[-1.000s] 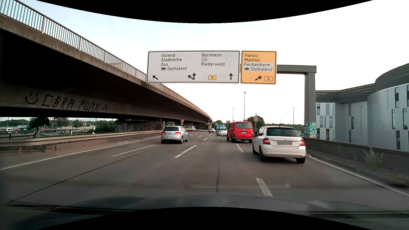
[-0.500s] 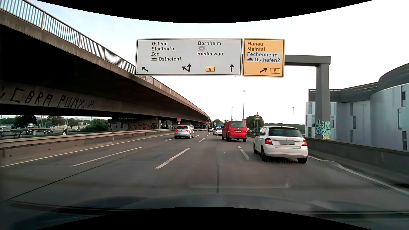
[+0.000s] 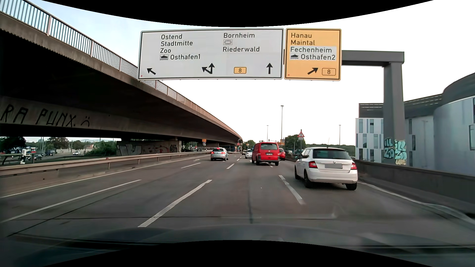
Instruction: Follow the waypoints while adhering to traffic rules and regulations
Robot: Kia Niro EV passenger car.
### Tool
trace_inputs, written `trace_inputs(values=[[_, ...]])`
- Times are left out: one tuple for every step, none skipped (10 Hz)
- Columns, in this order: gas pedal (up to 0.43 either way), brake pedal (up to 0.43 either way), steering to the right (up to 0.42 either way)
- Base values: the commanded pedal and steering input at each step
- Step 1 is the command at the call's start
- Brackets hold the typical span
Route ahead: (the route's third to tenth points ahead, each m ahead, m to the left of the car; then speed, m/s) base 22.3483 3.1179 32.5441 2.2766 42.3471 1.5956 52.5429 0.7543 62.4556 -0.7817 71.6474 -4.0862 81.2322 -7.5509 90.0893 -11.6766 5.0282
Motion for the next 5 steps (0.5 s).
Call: trace_inputs(values=[[0.028,0.0,0.004],[0.028,0.0,0.002],[0.028,0.0,0.001],[0.028,0.0,0.001],[0.028,0.0,0.001]])
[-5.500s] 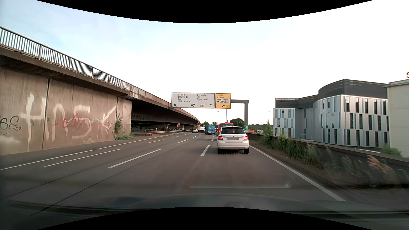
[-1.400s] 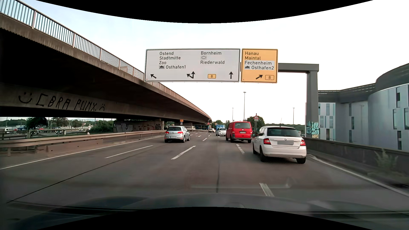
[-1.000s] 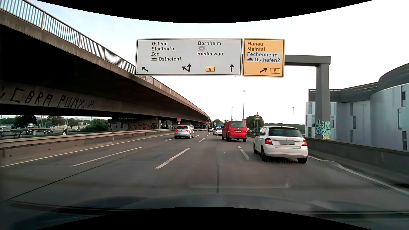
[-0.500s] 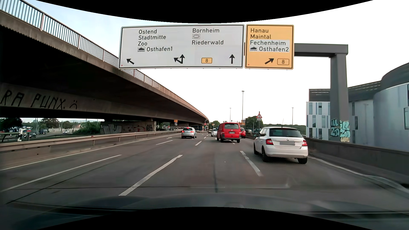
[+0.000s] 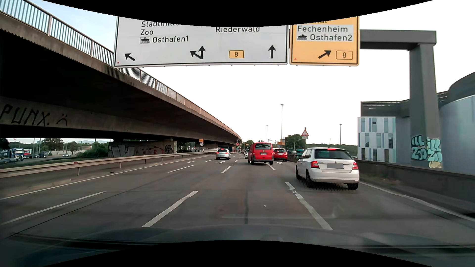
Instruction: Follow the waypoints while adhering to traffic rules and regulations
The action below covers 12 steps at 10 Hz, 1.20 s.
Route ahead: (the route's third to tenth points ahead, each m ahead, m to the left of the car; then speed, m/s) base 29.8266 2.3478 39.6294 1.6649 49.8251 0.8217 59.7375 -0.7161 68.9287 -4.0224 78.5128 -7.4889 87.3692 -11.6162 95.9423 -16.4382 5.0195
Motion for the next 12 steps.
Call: trace_inputs(values=[[0.02,0.0,0.001],[0.0,0.0,0.001],[0.0,0.0,0.002],[0.0,0.0,0.003],[0.0,0.0,0.006],[0.0,0.0,0.008],[0.0,0.0,0.011],[0.0,0.0,0.013],[0.008,0.0,0.013],[0.028,0.0,0.009],[0.028,0.0,0.005],[0.047,0.0,0.002]])
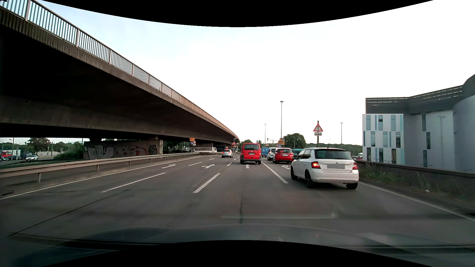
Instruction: Follow the waypoints while adhering to traffic rules and regulations
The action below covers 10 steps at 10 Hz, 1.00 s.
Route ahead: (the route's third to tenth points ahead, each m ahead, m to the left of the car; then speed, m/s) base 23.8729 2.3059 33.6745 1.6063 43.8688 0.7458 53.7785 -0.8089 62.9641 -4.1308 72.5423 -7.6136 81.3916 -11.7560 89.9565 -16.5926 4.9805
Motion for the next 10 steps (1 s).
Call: trace_inputs(values=[[0.047,0.0,-0.002],[0.047,0.0,-0.006],[0.047,0.0,-0.009],[0.047,0.0,-0.011],[0.047,0.0,-0.011],[0.047,0.0,-0.012],[0.047,0.0,-0.012],[0.059,0.0,-0.012],[0.079,0.0,-0.012],[0.087,0.0,-0.012]])
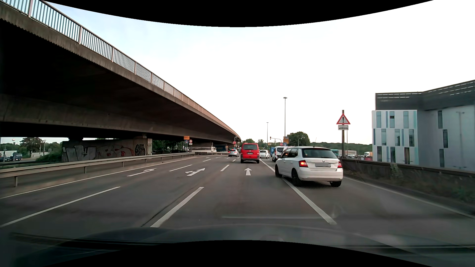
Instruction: Follow the waypoints while adhering to traffic rules and regulations
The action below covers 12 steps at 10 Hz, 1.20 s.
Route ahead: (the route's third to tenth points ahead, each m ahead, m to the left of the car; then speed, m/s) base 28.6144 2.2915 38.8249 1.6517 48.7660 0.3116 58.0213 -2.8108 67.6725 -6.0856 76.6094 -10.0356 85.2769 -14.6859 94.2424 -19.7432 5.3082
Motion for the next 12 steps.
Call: trace_inputs(values=[[0.11,0.0,-0.012],[0.11,0.0,-0.009],[0.11,0.0,-0.005],[0.11,0.0,-0.005],[0.11,0.0,-0.005],[0.098,0.0,-0.005],[0.059,0.0,-0.005],[0.039,0.0,-0.005],[0.028,0.0,-0.005],[0.008,0.0,-0.005],[0.0,0.0,-0.005],[0.0,0.0,-0.005]])
